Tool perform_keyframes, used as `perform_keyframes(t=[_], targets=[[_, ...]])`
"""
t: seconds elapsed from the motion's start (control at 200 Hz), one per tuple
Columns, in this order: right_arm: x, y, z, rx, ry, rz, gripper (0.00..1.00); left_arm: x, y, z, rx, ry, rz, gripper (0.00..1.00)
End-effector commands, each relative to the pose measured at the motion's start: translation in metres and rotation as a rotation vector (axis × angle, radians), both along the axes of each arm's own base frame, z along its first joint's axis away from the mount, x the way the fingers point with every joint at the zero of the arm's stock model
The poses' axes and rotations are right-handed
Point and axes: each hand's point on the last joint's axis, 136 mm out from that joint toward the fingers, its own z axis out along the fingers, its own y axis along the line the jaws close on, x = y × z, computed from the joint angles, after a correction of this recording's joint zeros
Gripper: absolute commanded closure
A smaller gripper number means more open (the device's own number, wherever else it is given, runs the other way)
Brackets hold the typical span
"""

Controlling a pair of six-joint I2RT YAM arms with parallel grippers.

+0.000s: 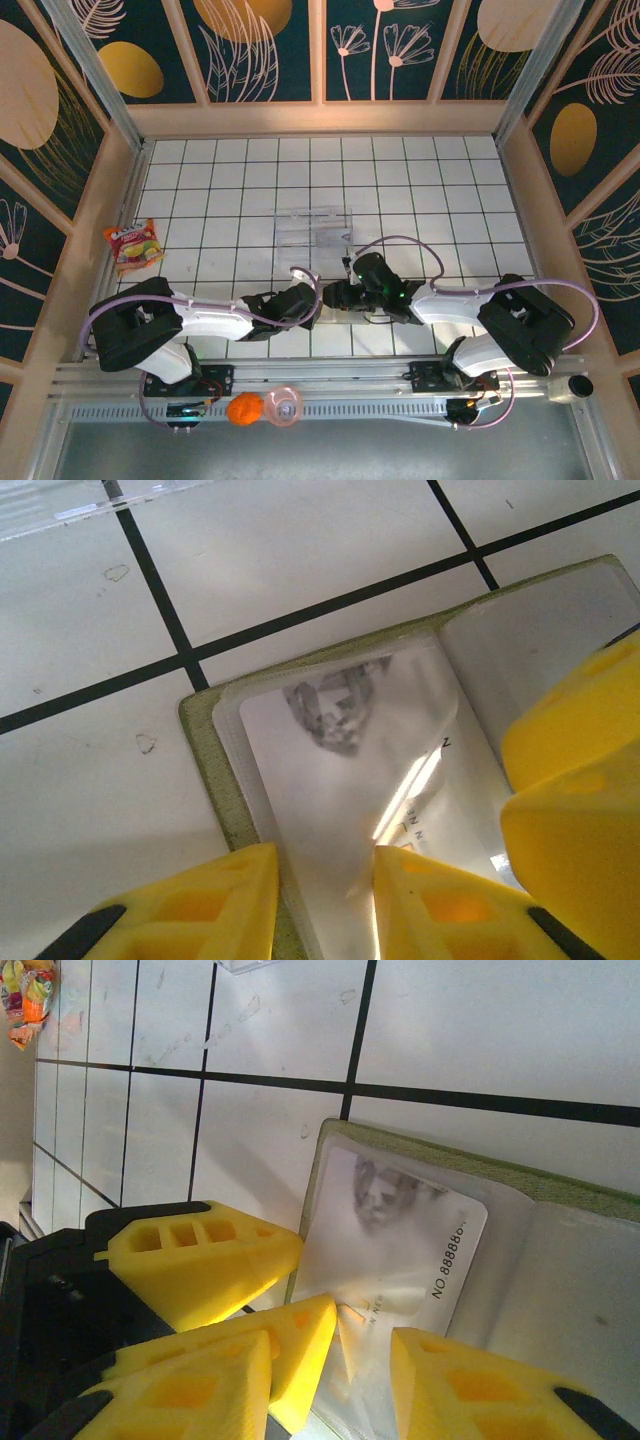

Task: Take the credit cards out of the card holder

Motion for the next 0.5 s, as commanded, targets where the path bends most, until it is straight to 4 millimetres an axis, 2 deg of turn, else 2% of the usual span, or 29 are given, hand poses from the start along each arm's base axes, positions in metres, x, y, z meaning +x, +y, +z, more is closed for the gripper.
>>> perform_keyframes(t=[0.0,0.14,0.29,0.365,0.495], targets=[[-0.028,0.002,-0.011,-0.014,0.068,0.093,0.62,-0.011,0.003,-0.009,0.012,0.047,-0.021,0.68],[-0.027,0.000,-0.003,-0.003,0.044,0.083,0.61,-0.011,0.004,-0.010,0.013,0.049,-0.018,0.68],[-0.014,-0.008,0.021,0.051,-0.017,0.014,0.61,-0.011,0.003,-0.010,0.009,0.049,-0.018,0.68],[-0.010,-0.010,0.032,0.095,-0.019,-0.003,0.57,-0.011,0.003,-0.009,0.008,0.048,-0.016,0.68],[-0.013,-0.005,0.031,0.125,0.047,0.011,0.56,-0.011,0.004,-0.007,0.003,0.044,-0.011,0.68]])
